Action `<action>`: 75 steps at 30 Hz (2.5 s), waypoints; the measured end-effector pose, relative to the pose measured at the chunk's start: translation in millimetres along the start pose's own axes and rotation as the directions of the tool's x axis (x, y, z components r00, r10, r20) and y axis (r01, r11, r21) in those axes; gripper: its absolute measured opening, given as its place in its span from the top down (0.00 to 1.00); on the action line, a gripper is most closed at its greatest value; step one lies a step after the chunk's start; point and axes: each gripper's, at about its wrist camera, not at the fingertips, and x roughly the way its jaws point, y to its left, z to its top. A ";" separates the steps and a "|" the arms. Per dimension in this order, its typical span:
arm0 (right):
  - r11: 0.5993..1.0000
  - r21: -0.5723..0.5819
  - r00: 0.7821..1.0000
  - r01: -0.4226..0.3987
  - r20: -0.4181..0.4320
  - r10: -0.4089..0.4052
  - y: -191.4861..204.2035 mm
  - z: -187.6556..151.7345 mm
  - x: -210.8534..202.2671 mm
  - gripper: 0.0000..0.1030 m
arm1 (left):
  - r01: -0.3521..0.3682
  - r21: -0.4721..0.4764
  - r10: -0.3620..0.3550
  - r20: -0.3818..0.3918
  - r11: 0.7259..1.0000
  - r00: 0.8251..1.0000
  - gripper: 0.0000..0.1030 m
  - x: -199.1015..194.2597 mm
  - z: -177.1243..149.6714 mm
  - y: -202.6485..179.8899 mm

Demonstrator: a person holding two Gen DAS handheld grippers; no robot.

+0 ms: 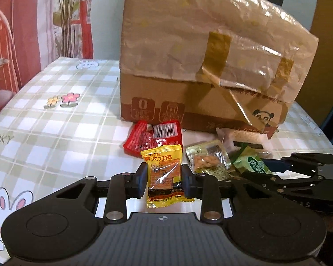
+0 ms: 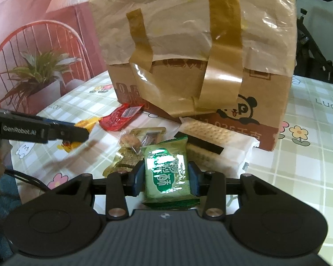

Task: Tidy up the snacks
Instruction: 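Lift both packs over the box and open both grippers to drop them, then move both tools back toward the remaining snacks beside the box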

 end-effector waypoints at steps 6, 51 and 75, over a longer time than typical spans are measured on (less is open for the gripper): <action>0.999 -0.007 0.999 -0.032 0.026 0.032 5.1 11.5 -25.2 0.58 | 0.031 0.000 -0.031 0.028 1.000 0.999 0.68 -17.2 9.2 9.2; 0.993 0.026 0.962 0.119 0.245 -0.121 -51.7 229.4 -52.8 0.46 | 0.065 0.107 -0.090 0.255 0.992 0.963 0.37 5.4 207.2 -33.5; 0.993 -0.115 0.964 0.007 0.266 0.024 15.8 118.4 -104.7 0.46 | 0.095 -0.005 -0.093 0.163 0.995 0.982 0.38 -41.3 69.9 53.9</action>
